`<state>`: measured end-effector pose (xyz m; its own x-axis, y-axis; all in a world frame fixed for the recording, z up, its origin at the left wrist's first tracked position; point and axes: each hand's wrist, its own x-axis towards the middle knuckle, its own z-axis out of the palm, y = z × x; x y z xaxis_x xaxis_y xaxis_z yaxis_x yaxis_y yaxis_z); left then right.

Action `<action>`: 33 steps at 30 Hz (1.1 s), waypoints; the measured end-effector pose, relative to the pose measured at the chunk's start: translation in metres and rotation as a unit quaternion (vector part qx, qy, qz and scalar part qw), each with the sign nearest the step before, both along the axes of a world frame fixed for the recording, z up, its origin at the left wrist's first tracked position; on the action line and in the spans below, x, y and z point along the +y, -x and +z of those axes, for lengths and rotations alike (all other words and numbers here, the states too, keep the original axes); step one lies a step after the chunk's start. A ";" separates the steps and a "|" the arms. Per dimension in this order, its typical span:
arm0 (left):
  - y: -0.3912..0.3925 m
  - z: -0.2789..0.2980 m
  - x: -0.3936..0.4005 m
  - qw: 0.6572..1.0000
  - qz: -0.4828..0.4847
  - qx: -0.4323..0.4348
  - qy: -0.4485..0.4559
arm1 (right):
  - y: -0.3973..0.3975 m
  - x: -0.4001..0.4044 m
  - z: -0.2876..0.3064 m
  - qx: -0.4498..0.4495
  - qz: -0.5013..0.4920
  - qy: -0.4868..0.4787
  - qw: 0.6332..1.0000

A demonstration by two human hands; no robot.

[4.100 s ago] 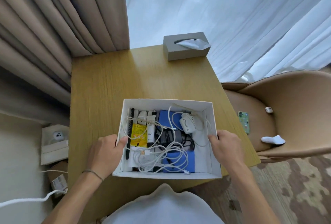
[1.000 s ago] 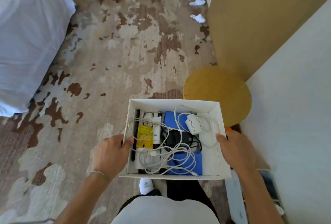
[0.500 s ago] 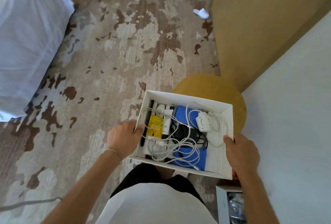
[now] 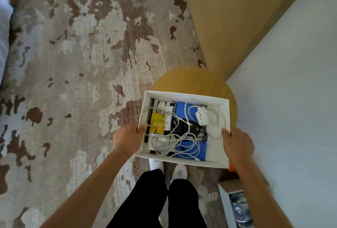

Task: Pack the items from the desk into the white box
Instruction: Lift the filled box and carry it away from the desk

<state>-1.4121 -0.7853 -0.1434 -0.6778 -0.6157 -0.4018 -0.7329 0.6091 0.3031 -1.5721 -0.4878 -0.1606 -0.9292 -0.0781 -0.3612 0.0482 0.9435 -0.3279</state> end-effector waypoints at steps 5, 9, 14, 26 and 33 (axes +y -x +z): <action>0.039 -0.061 -0.006 1.000 -0.011 -0.007 0.007 | 0.039 -0.004 -0.061 0.017 -0.007 0.004 1.000; 0.061 -0.100 -0.010 0.999 -0.035 -0.026 0.008 | 0.064 -0.010 -0.094 0.019 -0.007 -0.009 1.000; 0.081 -0.132 -0.017 0.998 -0.056 -0.021 0.005 | 0.078 -0.012 -0.125 0.036 0.003 -0.015 0.999; 0.101 -0.128 -0.035 0.990 -0.104 -0.078 -0.049 | 0.081 -0.013 -0.133 0.007 -0.026 0.002 1.000; 0.087 0.001 -0.034 0.994 -0.100 -0.002 -0.031 | 0.083 -0.017 -0.009 -0.073 0.001 0.019 0.997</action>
